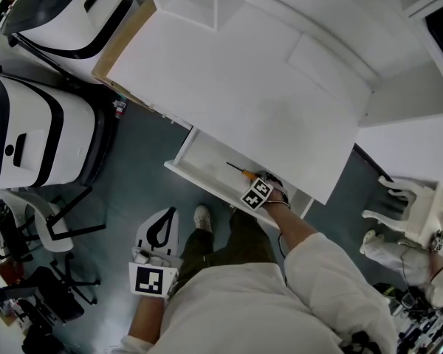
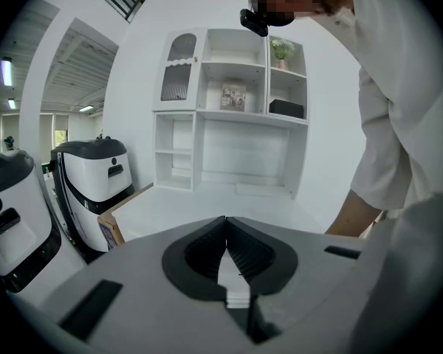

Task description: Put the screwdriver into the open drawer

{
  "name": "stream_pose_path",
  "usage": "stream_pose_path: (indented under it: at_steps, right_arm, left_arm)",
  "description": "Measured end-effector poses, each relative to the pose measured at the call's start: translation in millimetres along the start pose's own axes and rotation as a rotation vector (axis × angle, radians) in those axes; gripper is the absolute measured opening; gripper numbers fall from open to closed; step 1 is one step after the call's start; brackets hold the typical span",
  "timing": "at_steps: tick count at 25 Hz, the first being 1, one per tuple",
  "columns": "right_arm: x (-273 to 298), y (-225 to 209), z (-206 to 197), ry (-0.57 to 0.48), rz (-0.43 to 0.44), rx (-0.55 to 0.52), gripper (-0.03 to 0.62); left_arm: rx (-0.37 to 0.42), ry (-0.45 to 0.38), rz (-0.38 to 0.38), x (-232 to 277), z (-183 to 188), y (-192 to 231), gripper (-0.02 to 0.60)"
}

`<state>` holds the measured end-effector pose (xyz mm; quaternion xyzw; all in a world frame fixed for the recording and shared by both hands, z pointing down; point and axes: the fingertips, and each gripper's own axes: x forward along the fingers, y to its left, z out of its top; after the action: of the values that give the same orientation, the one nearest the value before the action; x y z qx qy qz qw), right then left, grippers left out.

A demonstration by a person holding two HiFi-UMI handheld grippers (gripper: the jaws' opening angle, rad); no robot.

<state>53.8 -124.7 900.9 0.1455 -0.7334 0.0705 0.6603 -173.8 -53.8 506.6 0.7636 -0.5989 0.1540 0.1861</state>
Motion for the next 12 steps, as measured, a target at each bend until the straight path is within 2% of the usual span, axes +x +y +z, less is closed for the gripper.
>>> stream_pose_path:
  at_steps: [12]
  right_arm:
    - [-6.1,-1.4,1.3,-0.044,-0.021,0.026,0.152]
  left_arm:
    - [-0.004,-0.002,-0.006,-1.1,-0.9,-2.2,0.005]
